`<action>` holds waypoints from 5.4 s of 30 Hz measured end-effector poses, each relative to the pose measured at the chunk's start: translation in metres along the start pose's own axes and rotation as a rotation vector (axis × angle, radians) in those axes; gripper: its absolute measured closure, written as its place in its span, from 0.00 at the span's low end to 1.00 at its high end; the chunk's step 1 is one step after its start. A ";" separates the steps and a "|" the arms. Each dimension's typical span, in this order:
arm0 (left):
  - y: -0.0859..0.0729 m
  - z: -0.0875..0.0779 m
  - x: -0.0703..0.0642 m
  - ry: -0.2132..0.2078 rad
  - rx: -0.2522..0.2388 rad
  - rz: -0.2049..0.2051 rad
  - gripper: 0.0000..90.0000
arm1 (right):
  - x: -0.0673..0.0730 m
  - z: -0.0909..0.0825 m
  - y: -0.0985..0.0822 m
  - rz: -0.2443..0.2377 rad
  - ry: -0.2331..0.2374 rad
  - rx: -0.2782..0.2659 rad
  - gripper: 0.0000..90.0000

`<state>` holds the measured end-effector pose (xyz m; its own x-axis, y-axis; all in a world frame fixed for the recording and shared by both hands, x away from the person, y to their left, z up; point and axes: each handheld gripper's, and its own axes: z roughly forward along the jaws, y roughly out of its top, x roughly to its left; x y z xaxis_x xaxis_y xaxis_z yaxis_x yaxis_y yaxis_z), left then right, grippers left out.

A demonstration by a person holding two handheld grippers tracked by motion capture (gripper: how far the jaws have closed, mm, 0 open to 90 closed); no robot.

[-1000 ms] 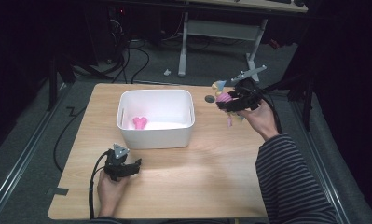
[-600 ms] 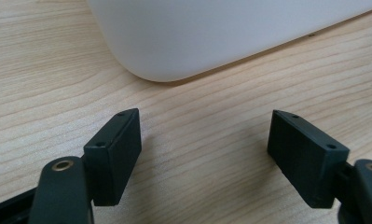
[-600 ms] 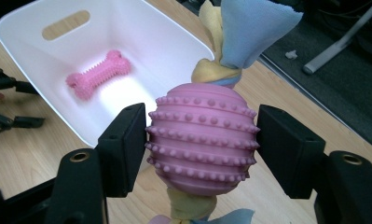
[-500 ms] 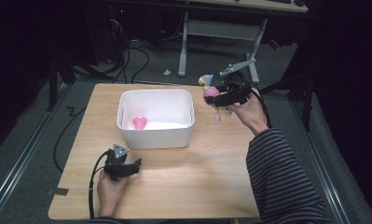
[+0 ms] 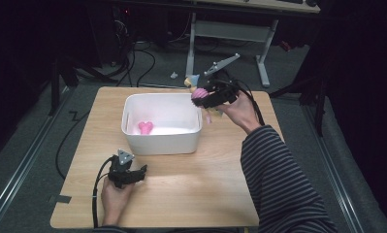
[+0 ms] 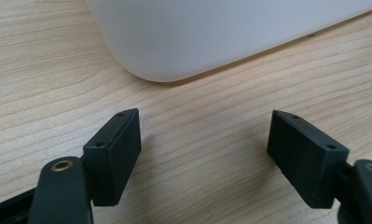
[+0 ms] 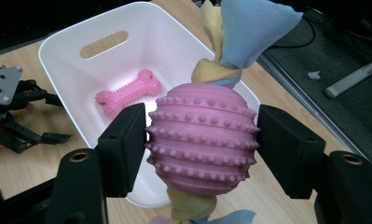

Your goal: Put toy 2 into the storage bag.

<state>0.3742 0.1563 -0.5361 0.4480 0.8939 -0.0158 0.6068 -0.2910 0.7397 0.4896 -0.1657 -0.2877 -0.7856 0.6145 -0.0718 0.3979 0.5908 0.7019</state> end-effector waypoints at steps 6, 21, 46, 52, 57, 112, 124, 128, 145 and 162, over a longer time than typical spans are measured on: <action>0.000 0.000 0.000 0.001 0.001 0.001 0.29 | 0.012 0.018 0.013 -0.019 0.030 0.007 0.39; 0.000 0.000 0.000 0.002 0.000 0.002 0.29 | 0.026 0.070 0.017 -0.056 0.065 0.068 0.38; 0.000 0.000 0.000 0.001 0.000 0.004 0.29 | 0.038 0.093 -0.009 -0.076 0.168 0.166 0.38; 0.000 0.000 -0.001 0.001 -0.001 0.003 0.29 | 0.042 0.094 -0.012 -0.094 0.175 0.176 0.38; 0.000 0.000 -0.001 0.001 -0.001 0.003 0.29 | 0.043 0.094 -0.014 -0.083 0.177 0.171 0.37; 0.000 0.000 -0.001 0.001 -0.001 0.002 0.29 | -0.016 -0.080 -0.183 0.288 -0.089 -0.187 0.41; 0.000 0.000 -0.001 0.001 0.000 0.003 0.29 | 0.011 -0.095 -0.190 0.231 -0.157 -0.186 0.41; 0.000 0.000 -0.001 0.000 0.000 0.003 0.29 | 0.016 -0.097 -0.198 0.238 -0.156 -0.193 0.41; 0.000 0.000 -0.001 -0.002 0.003 0.006 0.28 | 0.029 -0.092 -0.238 0.302 -0.178 -0.229 0.42; 0.000 0.000 -0.001 -0.002 0.004 0.007 0.28 | 0.028 -0.056 -0.267 0.368 -0.178 -0.224 0.42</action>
<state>0.3734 0.1552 -0.5359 0.4535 0.8912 -0.0118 0.6060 -0.2986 0.7373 0.3348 -0.3351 -0.4373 -0.5101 0.8538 0.1043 0.5079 0.2011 0.8376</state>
